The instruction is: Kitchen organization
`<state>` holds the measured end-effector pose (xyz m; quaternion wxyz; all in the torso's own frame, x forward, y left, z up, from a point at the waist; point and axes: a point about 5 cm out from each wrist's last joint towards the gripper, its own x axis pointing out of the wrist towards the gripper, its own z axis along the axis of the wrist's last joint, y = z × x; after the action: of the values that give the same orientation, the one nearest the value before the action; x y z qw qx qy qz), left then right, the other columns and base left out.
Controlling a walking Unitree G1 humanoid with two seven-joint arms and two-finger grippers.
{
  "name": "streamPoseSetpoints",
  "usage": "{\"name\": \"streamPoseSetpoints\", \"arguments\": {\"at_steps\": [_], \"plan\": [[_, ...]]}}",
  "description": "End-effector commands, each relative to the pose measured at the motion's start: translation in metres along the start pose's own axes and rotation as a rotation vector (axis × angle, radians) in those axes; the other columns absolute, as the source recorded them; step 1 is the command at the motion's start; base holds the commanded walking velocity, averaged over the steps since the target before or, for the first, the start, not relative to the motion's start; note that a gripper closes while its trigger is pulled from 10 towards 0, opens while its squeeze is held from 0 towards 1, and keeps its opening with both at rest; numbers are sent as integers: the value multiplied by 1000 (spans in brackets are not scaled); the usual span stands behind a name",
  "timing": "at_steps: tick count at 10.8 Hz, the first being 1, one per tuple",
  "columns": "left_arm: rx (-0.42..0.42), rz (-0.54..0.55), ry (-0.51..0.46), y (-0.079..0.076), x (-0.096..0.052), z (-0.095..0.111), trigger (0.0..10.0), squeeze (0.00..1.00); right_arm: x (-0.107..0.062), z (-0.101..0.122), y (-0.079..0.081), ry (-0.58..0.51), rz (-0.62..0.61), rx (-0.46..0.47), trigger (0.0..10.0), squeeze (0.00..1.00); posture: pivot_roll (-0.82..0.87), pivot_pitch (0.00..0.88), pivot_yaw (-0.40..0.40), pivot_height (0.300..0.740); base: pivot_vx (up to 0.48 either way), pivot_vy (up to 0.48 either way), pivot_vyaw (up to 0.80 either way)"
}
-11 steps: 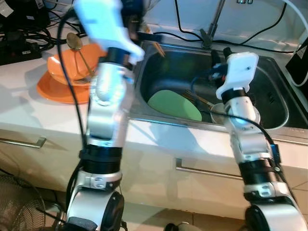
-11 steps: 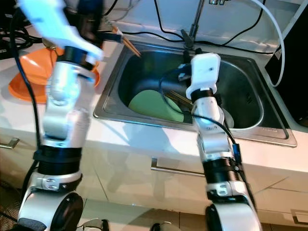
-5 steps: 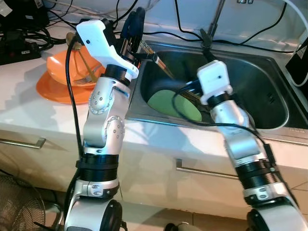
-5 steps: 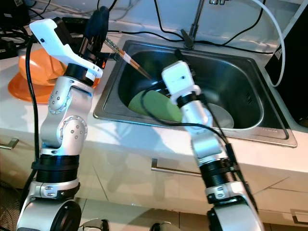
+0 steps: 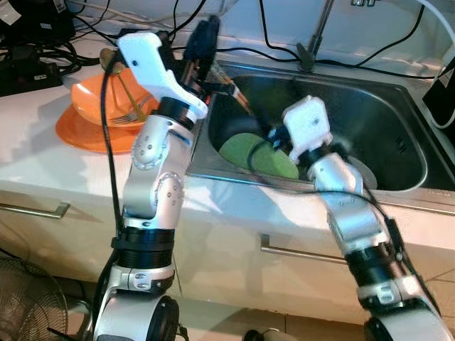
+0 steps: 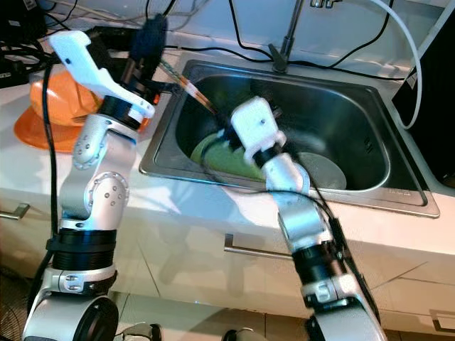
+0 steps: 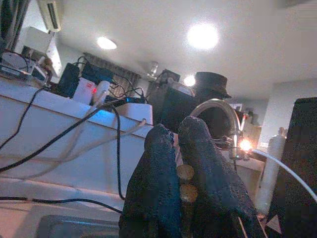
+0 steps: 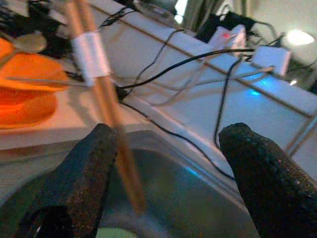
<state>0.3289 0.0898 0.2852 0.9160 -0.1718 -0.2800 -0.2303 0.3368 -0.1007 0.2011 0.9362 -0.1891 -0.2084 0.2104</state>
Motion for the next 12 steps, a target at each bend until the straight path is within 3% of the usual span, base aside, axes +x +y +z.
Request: {"name": "streamPoseSetpoints", "arguments": {"at_steps": [1, 3, 6, 12], "plan": [[-9, -45, -6, -8, 5, 2, 10000, 0, -2, 2, 2, -5, 40, 20, 10000, 0, -22, 74, -40, 740, 0, 0, 0], [-34, -80, 4, -14, 5, 0, 10000, 0, -2, 2, 12, -7, 81, 41, 10000, 0, -16, 78, -39, 740, 0, 0, 0], [-69, -234, 105, -32, -2, -12, 10000, 0, 2, 5, 12, -14, 40, 41, 10000, 0, -8, 86, -35, 740, 0, 0, 0], [-22, -256, 151, -25, -5, -12, 10000, 0, 7, -4, 6, 27, -81, 49, 10000, 0, 27, 79, 12, 740, 0, 0, 0]]}}
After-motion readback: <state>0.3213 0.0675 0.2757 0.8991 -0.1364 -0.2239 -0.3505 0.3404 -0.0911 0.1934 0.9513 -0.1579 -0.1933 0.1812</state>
